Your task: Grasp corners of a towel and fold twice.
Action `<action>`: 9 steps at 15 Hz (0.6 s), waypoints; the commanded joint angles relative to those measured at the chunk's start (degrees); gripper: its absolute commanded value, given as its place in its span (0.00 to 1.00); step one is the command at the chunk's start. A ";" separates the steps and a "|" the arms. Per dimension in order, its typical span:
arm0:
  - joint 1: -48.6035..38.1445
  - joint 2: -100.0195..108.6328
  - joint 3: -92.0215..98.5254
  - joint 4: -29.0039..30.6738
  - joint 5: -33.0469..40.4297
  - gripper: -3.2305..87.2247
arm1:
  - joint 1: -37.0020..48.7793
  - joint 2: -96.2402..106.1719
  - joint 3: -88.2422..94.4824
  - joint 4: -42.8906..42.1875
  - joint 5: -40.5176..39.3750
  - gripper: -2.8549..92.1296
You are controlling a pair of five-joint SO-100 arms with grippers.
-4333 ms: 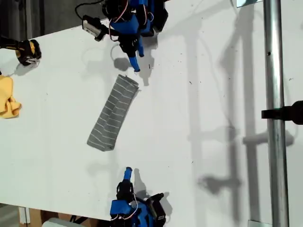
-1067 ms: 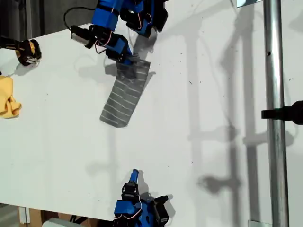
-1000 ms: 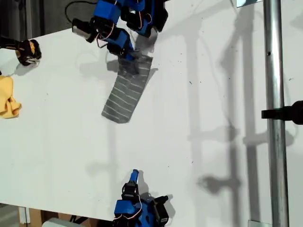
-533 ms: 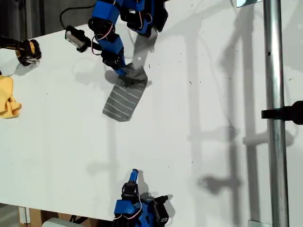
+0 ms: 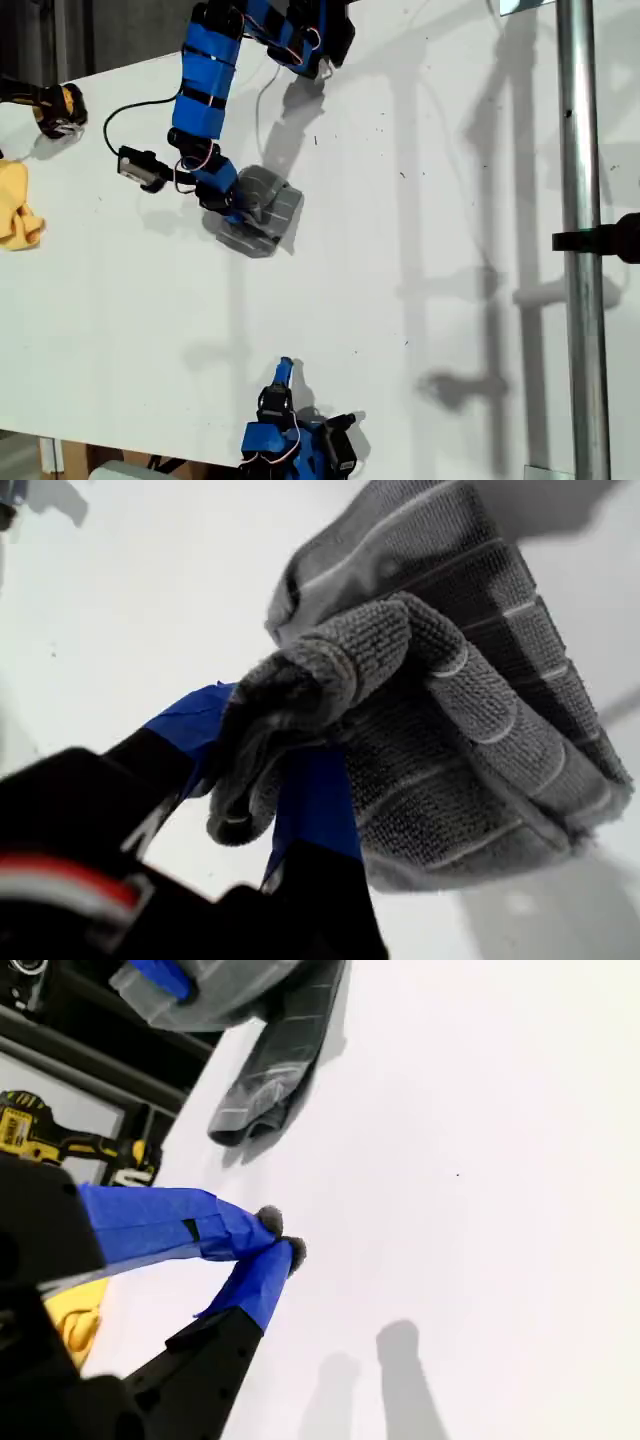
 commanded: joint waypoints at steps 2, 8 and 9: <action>0.62 0.35 -1.41 -1.41 -0.62 0.02 | 1.67 -11.51 -10.11 -5.80 -0.97 0.03; 0.62 0.35 -1.58 -1.05 -0.62 0.02 | 7.12 -21.53 -20.30 -5.27 -1.14 0.28; 0.62 0.35 -1.58 -1.05 -0.62 0.02 | 7.73 -20.48 -22.59 -1.76 -1.41 0.36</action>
